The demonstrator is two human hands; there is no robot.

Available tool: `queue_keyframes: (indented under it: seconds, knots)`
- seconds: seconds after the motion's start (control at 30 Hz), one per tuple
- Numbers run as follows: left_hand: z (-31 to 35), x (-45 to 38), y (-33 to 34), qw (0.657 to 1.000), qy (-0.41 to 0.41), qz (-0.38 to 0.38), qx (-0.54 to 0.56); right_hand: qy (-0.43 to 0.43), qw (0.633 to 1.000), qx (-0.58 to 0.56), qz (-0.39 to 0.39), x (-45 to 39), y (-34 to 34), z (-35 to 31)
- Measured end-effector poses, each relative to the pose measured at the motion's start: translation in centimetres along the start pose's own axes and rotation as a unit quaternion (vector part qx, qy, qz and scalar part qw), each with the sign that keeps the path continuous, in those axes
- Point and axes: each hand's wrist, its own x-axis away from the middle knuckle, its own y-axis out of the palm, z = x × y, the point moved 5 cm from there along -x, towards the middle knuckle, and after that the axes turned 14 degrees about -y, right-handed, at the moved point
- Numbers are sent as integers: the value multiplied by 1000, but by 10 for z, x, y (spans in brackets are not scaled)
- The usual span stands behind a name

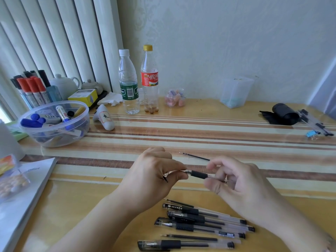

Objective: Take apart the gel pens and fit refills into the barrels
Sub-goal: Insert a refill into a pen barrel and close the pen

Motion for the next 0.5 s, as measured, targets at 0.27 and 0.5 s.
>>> queue_keyframes:
  seconds: [0.27,0.5]
  knots:
    - [-1,0,0,1000,-5,-9,-7,-4,999,48,-23,1,3,1]
    - [-2,-1,0,1000,-10,-7,9,-9,993,113,-5,0,1,1]
